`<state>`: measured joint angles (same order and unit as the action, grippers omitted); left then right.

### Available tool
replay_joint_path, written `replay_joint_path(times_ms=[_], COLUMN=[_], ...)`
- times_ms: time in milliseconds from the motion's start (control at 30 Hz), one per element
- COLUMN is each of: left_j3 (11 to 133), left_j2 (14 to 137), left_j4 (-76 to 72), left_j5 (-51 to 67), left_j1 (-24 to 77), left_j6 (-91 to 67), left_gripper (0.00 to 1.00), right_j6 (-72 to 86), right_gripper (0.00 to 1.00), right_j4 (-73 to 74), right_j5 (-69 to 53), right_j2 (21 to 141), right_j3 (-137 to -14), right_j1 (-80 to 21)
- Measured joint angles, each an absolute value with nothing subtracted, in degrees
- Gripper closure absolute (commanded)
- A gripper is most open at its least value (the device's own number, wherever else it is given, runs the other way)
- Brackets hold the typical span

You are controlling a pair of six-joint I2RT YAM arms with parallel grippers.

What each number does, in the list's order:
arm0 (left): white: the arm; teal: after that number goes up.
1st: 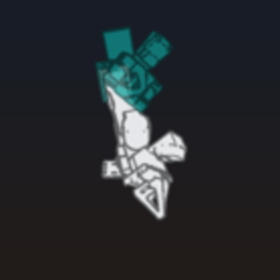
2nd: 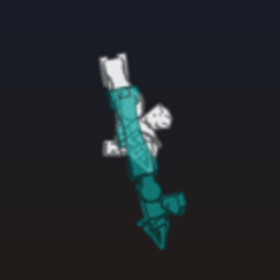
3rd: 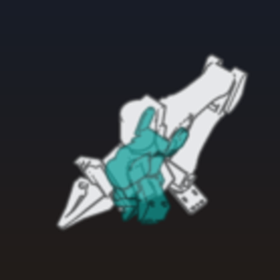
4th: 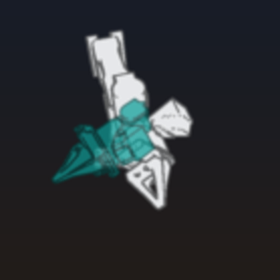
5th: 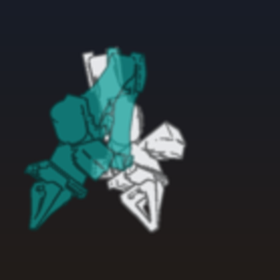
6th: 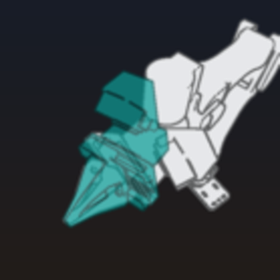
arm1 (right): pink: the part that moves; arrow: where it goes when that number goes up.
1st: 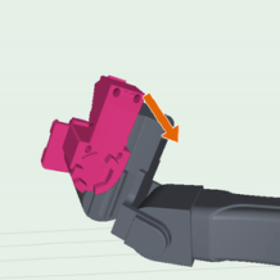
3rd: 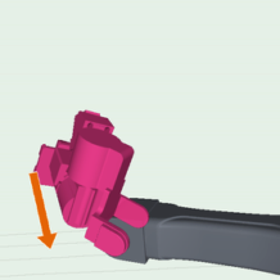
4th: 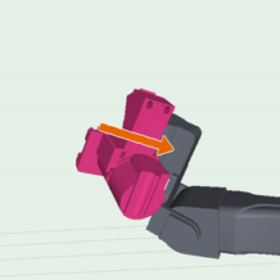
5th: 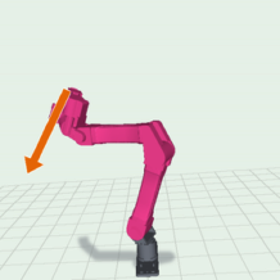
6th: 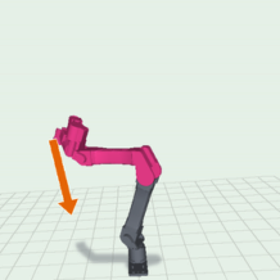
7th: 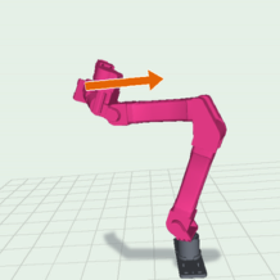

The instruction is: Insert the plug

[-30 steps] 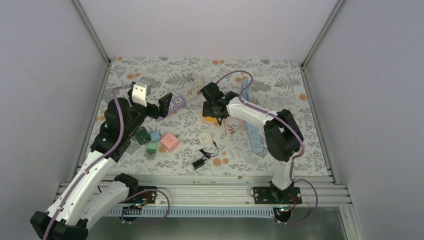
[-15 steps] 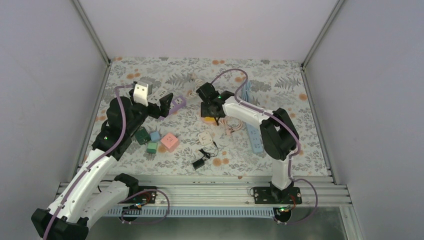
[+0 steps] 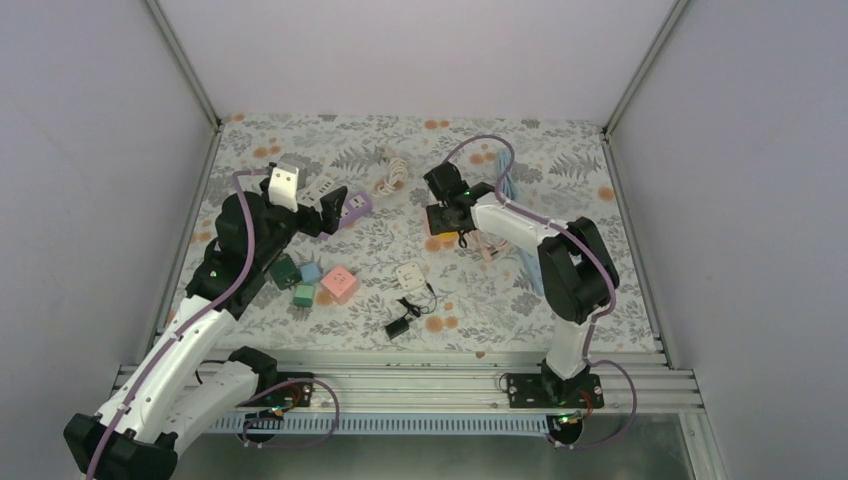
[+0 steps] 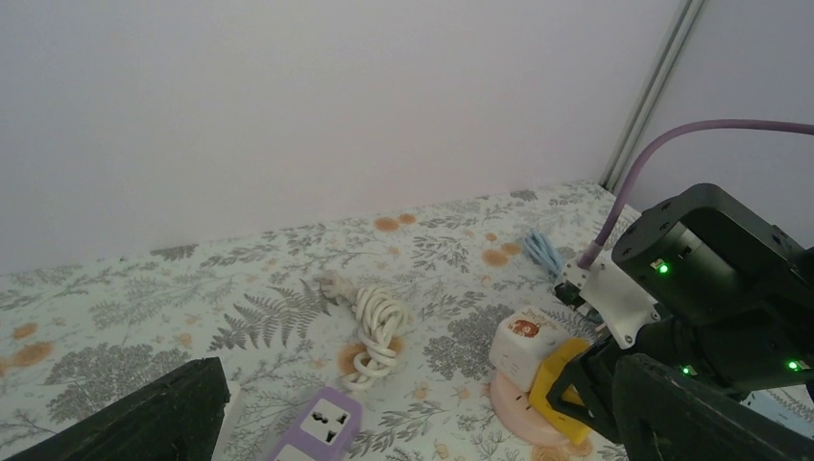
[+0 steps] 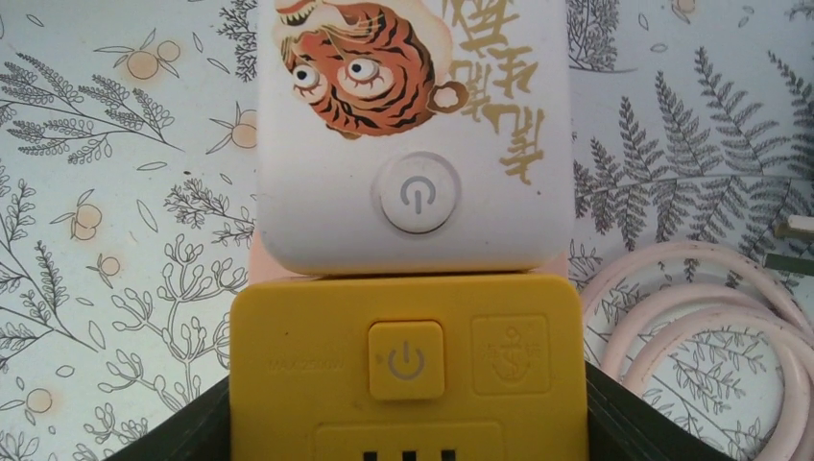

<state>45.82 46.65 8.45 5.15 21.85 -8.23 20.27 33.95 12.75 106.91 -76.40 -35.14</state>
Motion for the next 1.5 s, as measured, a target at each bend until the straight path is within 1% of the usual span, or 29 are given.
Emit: replay_joint_path(times_ms=[233,467,733,867,1033,1133,1233,1400,1500], left_j3=[45.8,45.8,45.8,45.8,46.1,46.6,47.5,49.4,49.7], left_j2=[46.6,46.6,47.0,47.6,47.8,47.8,47.7,47.6,47.1], left_j4=[8.7,8.7,8.7,9.0,9.6,10.3,11.3,13.4,14.5], left_j5=[5.1,5.1,5.1,5.1,5.1,5.1,5.1,4.6,4.5], left_j1=[21.8,21.8,21.8,21.8,21.8,21.8,21.8,21.8,21.8], left_j6=[-8.2,-8.2,-8.2,-8.2,-8.2,-8.2,-8.2,-8.4,-8.6], left_gripper=[0.00,0.00,0.00,0.00,0.00,0.00,0.00,0.00,0.00], right_j6=[17.3,15.6,14.6,14.6,14.7,14.6,14.6,14.6,14.6], right_gripper=[0.96,0.96,0.96,0.83,0.71,0.70,0.64,0.48,0.36], right_j4=[32.5,30.1,27.7,29.9,33.8,36.0,36.8,37.5,37.5], right_j5=[12.7,8.5,8.7,8.8,8.6,8.5,8.4,8.4,8.4], right_j2=[108.5,110.8,112.6,113.3,114.8,116.1,117.8,118.3,118.3], right_j3=[-77.0,-78.1,-79.2,-81.1,-85.8,-88.6,-91.3,-92.3,-92.3], right_j1=[-35.0,-32.2,-31.7,-31.7,-31.6,-31.4,-31.4,-31.4,-31.4])
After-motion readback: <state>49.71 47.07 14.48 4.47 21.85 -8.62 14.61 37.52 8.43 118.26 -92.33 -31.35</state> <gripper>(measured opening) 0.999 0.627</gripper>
